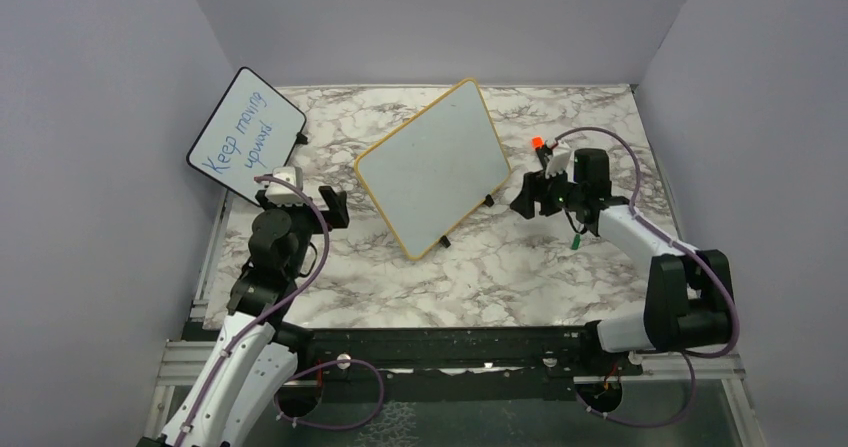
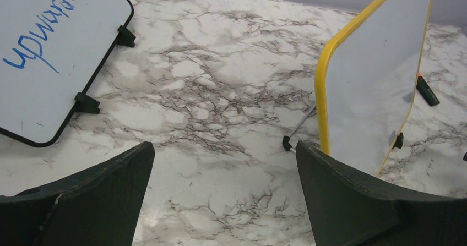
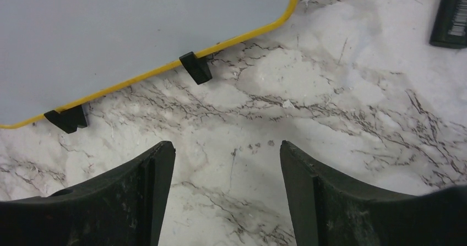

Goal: Write a sentence on the whiteboard
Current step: Move the whiteboard to the center of the board.

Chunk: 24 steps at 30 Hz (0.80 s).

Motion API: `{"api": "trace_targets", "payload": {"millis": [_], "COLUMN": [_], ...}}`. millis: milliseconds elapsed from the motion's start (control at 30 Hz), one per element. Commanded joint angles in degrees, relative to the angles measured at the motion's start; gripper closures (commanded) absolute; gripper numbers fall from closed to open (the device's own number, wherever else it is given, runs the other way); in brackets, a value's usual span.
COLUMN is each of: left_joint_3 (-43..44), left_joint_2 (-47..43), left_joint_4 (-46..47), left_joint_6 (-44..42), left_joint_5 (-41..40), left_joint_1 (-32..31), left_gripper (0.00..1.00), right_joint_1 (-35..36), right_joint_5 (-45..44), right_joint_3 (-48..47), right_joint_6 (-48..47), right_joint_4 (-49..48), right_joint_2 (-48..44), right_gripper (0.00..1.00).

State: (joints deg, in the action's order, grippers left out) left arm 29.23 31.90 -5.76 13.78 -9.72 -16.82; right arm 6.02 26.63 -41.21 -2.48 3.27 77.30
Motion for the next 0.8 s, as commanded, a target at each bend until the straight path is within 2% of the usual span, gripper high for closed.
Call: {"api": "trace_targets", "payload": {"millis": [0,467,767], "left_joint_3": [-0.34,-1.11,-1.21], "left_joint_2": [-1.65,-3.05,-3.23], "left_joint_4": [2.16,2.86,2.86], "left_joint_6": [-1.41,-0.57,-0.45], "left_joint_5": [-3.42,-7.24,-7.66], "left_joint_1": [0.38,0.38,0.38], "left_gripper": [0.01,0.01,0.01], "right_joint_1": [1.29,8.46,10.32], "right_joint_5": [5.16,1.13,-0.38], "right_joint_3": [-3.77,-12.12,-15.47], "right_joint_6": [-3.22,-4.80,-4.03], "right_joint_4": [-4.20,-9.70,-7.83], "right_joint_2": [5.82,22.31,25.65], "right_gripper": [0.28,0.47,0.54]}}
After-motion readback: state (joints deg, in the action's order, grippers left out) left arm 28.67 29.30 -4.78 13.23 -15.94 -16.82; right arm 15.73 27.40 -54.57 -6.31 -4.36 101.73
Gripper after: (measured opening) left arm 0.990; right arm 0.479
